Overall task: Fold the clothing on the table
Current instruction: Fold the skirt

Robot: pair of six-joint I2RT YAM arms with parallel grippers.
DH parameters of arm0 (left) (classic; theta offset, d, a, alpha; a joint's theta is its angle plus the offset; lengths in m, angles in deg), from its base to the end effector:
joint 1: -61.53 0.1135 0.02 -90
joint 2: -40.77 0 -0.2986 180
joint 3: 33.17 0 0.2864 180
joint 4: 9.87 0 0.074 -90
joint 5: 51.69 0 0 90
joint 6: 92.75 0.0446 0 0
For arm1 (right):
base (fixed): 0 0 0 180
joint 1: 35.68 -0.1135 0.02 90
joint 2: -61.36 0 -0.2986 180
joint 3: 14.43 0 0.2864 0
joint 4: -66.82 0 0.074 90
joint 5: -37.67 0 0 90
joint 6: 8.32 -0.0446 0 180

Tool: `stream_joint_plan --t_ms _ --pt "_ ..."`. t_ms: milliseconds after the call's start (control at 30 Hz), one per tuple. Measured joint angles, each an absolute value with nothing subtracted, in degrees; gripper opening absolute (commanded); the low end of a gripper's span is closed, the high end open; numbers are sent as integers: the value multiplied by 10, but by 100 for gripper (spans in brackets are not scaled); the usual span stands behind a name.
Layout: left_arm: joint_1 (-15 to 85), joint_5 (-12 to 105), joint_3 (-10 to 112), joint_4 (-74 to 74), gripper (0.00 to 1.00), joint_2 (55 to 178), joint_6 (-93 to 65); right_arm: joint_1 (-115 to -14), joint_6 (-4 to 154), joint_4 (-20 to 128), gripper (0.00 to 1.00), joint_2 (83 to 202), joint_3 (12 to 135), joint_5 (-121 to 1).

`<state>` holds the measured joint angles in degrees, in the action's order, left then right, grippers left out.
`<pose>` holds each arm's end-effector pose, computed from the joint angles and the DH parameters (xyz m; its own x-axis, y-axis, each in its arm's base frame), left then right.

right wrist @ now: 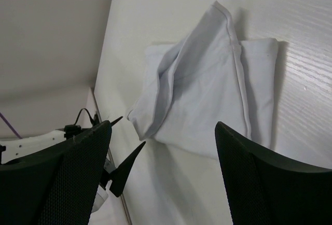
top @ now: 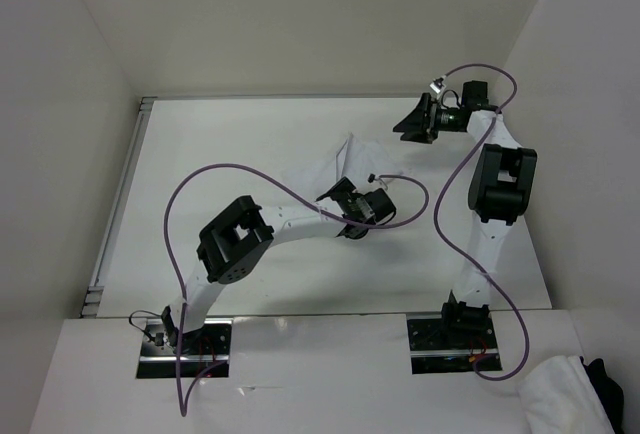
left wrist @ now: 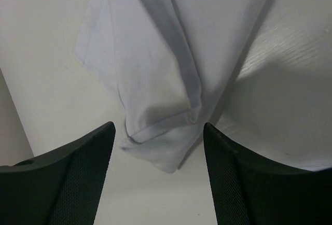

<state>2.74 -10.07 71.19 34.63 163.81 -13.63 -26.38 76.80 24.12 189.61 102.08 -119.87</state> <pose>0.2881 -0.4111 0.1796 -0.5284 0.6301 -0.5690 0.2989 0.7653 0.5700 0.5378 -0.0463 0.2157 -0.8398 0.1705 -0.5155 -0.3986 0.4510 0.7985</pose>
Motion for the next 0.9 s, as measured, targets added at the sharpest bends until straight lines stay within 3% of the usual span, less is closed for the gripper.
stream_joint_plan --t_ms 333,700,867,900 --pt "37 -97 712 314 64 1640 -91 -260 772 229 85 1894 1021 -1207" --pt "44 -88 712 295 58 1644 -85 -254 773 225 85 1893 1021 -1218" --pt "45 -82 711 290 0 1644 -80 -251 773 225 87 1891 1018 -1220" --pt "47 -80 711 290 0 1644 -76 -250 773 225 87 1891 1017 -1220"
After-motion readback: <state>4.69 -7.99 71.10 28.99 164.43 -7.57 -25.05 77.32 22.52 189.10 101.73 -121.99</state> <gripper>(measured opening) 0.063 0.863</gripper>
